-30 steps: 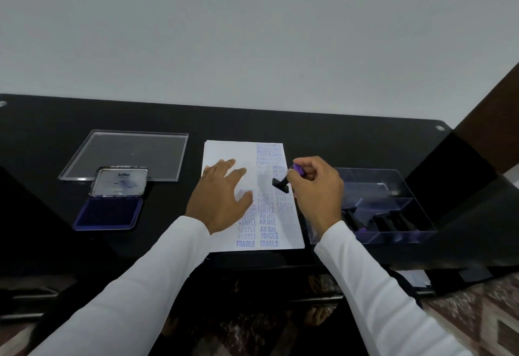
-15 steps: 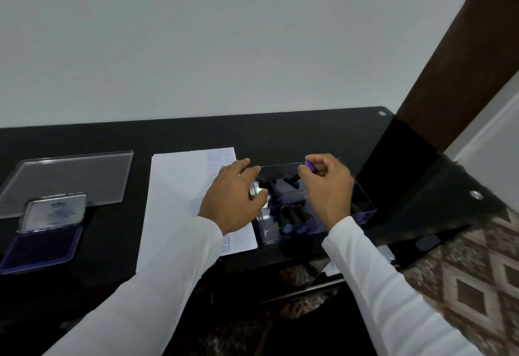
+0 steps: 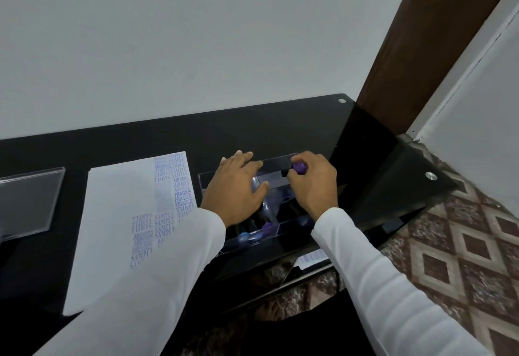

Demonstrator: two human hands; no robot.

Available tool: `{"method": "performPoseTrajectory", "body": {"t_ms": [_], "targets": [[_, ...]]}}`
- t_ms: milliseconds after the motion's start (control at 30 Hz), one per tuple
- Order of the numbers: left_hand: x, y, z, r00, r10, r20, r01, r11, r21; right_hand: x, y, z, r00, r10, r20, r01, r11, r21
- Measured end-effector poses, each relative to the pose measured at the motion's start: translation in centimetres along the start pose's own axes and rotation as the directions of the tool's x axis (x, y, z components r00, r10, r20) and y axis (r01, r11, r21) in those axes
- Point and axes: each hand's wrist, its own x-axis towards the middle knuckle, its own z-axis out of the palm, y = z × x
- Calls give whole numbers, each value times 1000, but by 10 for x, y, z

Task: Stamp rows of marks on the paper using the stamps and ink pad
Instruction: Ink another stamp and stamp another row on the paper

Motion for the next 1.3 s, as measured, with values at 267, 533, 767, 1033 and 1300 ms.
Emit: {"method": "performPoseTrajectory", "body": {"t_ms": [267,533,767,1033,1300], "targets": [[9,-4,11,999,-14,38,13,999,31,7,-3,3,990,-55,126,84,966,-242],[8,-5,11,999,-7,32,5,999,54,8,-17,3,989,-43,138,90,933,-349],[8,-6,12,999,-3,33,1,997,72,3,-18,11,996,-65,64,84,932,-353],[8,-6,14,1000,3,21,-4,997,72,11,-14,13,996,-44,81,72,923,-378],[9,-8,11,999,6,50,-8,999,44,16,-17,16,994,1,107,44,905,-422]]}}
